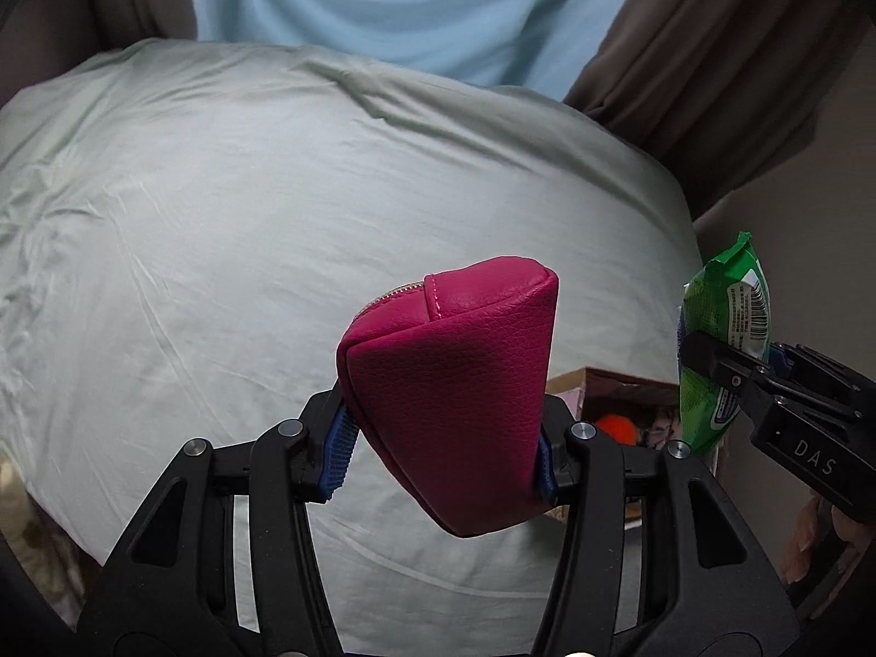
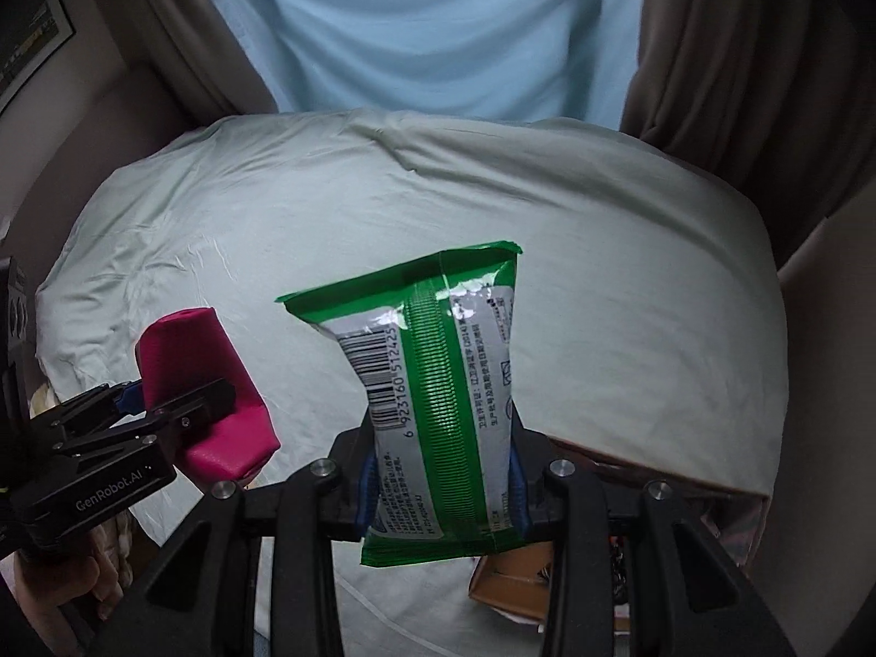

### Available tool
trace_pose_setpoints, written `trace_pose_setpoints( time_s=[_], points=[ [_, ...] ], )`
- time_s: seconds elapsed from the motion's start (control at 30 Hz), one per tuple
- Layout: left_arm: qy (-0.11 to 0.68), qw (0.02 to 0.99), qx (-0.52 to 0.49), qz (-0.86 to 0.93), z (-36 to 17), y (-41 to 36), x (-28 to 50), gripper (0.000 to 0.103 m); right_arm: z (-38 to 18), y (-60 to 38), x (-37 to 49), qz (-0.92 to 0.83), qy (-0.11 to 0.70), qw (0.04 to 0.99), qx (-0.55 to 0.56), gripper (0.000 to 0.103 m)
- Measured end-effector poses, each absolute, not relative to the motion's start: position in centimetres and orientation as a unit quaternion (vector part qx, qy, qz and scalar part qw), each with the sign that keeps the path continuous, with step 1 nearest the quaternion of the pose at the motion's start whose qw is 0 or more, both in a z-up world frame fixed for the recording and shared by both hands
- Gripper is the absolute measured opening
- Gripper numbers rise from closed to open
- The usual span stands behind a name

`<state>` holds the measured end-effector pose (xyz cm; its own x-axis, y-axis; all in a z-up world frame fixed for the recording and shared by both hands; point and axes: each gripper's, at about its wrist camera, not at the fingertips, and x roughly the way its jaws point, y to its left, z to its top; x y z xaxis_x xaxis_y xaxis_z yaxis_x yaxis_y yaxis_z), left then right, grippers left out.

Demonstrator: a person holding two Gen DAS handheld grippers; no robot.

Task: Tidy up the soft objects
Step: 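Carry the pink pouch and green wipes over the box with both tools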

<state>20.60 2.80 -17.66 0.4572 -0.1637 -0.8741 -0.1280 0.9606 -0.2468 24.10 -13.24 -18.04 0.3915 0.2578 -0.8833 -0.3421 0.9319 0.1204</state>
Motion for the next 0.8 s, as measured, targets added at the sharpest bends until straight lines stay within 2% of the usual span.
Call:
trace_pose_setpoints(
  time_s=[0.27,0.5,0.8],
  points=[
    [0.515,0.848,-0.105,-0.070,-17.1,-2.8,17.9,0.047,-16.4,-19.5,18.9,0.122,0.504,0.855,0.011,0.034],
    [0.524,0.838,-0.084,-0.126,-17.5,-10.7,17.4,0.047,-16.5,-26.7,16.8,0.067,0.506,0.859,0.038,0.034],
    [0.564,0.810,-0.061,-0.146,-22.9,-19.9,19.2,0.047,-20.7,-35.3,18.1,0.036,0.536,0.840,0.069,0.034]
  ],
)
